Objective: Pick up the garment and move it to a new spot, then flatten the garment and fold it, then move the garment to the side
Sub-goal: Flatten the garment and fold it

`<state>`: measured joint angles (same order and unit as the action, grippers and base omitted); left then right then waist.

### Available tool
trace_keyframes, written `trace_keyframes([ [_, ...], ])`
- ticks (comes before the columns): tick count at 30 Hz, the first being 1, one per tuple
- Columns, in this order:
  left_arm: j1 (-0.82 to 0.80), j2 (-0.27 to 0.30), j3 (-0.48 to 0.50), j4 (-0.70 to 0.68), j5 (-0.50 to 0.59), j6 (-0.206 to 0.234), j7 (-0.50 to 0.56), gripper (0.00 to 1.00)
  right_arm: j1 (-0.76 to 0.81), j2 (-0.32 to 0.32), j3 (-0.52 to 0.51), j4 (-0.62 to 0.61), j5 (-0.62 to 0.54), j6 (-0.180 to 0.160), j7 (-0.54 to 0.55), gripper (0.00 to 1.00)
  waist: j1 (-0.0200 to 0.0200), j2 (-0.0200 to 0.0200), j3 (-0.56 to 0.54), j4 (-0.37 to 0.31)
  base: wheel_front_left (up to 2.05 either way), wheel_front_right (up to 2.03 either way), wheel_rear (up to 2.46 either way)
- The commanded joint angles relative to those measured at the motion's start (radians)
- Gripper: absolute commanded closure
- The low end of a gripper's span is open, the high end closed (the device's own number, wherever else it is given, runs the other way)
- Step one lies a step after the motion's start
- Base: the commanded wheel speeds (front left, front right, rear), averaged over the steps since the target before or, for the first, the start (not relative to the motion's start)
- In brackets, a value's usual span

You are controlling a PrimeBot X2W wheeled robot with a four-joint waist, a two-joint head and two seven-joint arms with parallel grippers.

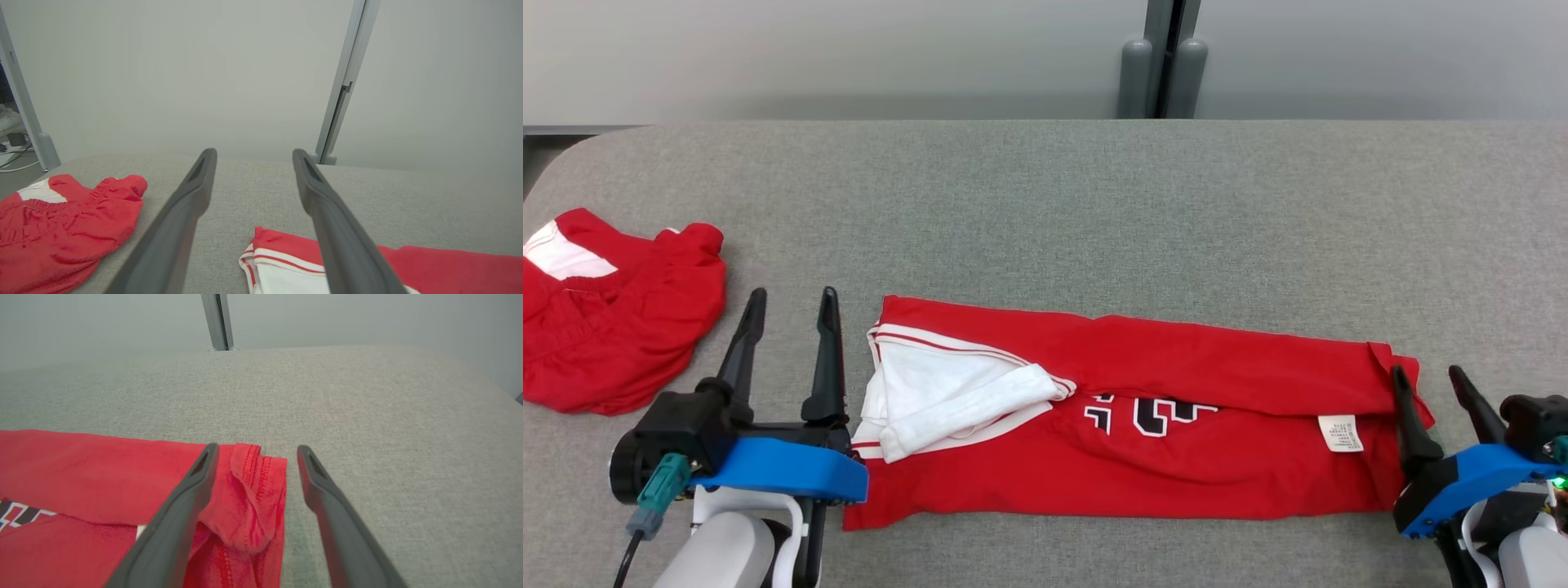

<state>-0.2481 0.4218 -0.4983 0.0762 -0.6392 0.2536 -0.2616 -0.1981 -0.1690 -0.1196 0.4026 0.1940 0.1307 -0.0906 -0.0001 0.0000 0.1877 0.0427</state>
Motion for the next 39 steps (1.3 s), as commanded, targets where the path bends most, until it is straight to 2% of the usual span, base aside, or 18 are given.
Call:
trace_keyframes([
  [1, 0.025, -0.021, 0.041, -0.002, 0.035, -0.012, -0.005, 0.0, 0.001, 0.004, -0.008, 0.021, -0.011, 0.0, 0.009, 0.0, 0.0001, 0.0, 0.005, 0.004, 0.0, 0.0, 0.0],
  [7, 0.076, -0.095, 0.17, -0.001, 0.134, -0.055, -0.005, 0.0, 0.01, 0.023, -0.025, 0.085, -0.014, 0.0, 0.025, 0.0, 0.0001, 0.0, 0.018, 0.006, 0.0, 0.0, 0.0],
  [15, 0.106, -0.167, 0.278, 0.027, 0.242, -0.116, -0.005, 0.0, 0.028, 0.063, 0.003, 0.167, 0.019, 0.001, 0.048, 0.0, 0.0001, 0.0, 0.027, 0.006, 0.0, 0.0, 0.0],
  [16, 0.109, -0.174, 0.289, 0.031, 0.253, -0.125, -0.005, 0.0, 0.031, 0.069, 0.013, 0.171, 0.028, 0.002, 0.051, 0.08, 0.0001, 0.0, 0.028, 0.006, 0.0, 0.0, 0.0],
  [17, 0.111, -0.183, 0.3, 0.034, 0.264, -0.131, -0.005, 0.0, 0.035, 0.074, 0.025, 0.174, 0.038, 0.002, 0.053, 0.39, 0.0001, 0.0, 0.028, 0.005, 0.0, 0.0, 0.0],
  [18, 0.113, -0.192, 0.314, 0.037, 0.275, -0.138, -0.005, 0.0, 0.039, 0.078, 0.034, 0.175, 0.049, 0.002, 0.055, 0.9, 0.0001, 0.0, 0.028, 0.005, 0.0, 0.0, 0.0],
  [19, 0.116, -0.198, 0.323, 0.04, 0.284, -0.143, -0.005, 0.0, 0.041, 0.081, 0.04, 0.173, 0.06, 0.002, 0.053, 1.0, 0.0001, 0.0, 0.027, 0.003, 0.0, 0.0, 0.0],
  [21, 0.12, -0.214, 0.346, 0.047, 0.302, -0.158, -0.005, 0.0, 0.038, 0.074, 0.04, 0.164, 0.07, 0.001, 0.041, 1.0, 0.0001, 0.0, 0.025, 0.0, 0.0, 0.0, 0.0],
  [25, 0.127, -0.245, 0.389, 0.063, 0.344, -0.189, -0.005, 0.0, 0.005, 0.021, 0.005, 0.141, 0.092, -0.001, 0.019, 1.0, 0.0001, 0.0, 0.02, -0.01, 0.0, 0.0, 0.0],
  [35, 0.136, -0.293, 0.454, 0.077, 0.408, -0.242, -0.005, 0.0, -0.046, -0.134, -0.131, 0.098, 0.077, 0.0, 0.048, 1.0, 0.0001, 0.0, 0.006, -0.019, 0.0, 0.0, 0.0],
  [39, 0.136, -0.307, 0.471, 0.079, 0.424, -0.255, -0.005, 0.0, -0.046, -0.156, -0.149, 0.071, 0.069, 0.0, 0.067, 1.0, 0.0001, 0.0, 0.005, -0.022, 0.0, 0.0, 0.0],
])
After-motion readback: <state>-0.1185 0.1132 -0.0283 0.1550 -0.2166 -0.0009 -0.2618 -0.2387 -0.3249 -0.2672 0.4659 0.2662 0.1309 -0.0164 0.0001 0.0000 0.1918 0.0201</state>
